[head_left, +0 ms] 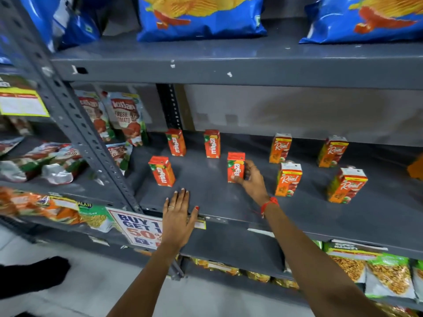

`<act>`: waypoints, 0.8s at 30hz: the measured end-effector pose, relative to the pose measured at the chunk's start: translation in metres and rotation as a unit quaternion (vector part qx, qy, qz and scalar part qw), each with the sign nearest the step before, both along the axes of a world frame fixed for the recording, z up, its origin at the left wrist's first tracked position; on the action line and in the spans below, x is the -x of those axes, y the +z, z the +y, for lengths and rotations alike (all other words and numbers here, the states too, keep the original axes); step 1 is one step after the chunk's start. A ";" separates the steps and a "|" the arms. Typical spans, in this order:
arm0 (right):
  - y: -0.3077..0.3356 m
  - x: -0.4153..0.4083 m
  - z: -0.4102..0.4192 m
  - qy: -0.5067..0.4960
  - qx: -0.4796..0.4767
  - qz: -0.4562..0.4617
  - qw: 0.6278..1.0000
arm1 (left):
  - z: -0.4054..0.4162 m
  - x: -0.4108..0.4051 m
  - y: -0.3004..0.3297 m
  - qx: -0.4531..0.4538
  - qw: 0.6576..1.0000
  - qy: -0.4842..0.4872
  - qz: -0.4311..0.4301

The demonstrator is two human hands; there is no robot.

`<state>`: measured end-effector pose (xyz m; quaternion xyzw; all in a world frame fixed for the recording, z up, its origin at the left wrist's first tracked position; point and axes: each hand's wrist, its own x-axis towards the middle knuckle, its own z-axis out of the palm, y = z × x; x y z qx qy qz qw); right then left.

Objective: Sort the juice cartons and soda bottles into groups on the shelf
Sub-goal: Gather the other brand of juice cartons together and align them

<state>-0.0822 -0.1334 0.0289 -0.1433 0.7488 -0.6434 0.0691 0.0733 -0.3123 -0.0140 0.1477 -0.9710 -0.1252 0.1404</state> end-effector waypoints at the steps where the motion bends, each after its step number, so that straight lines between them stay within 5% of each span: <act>1: 0.000 -0.001 -0.003 -0.011 0.002 0.005 1.000 | 0.000 0.000 -0.002 -0.002 1.000 0.000 0.004; 8: 0.001 -0.021 -0.046 0.029 0.020 0.028 0.999 | -0.005 0.002 -0.003 -0.032 0.998 -0.005 0.045; 12: -0.008 -0.032 -0.060 0.018 0.030 0.018 0.999 | -0.005 0.013 0.015 -0.177 0.977 -0.007 0.120; 14: -0.010 -0.037 -0.061 0.016 0.038 0.011 0.999 | -0.001 0.025 0.028 -0.337 0.931 -0.019 0.136; 19: -0.004 -0.052 -0.063 0.032 0.046 -0.011 0.998 | 0.012 0.056 0.054 -0.682 0.724 0.008 0.103; 24: -0.003 -0.071 -0.067 -0.012 0.071 -0.072 0.995 | 0.018 0.065 0.059 -0.709 0.701 -0.035 0.065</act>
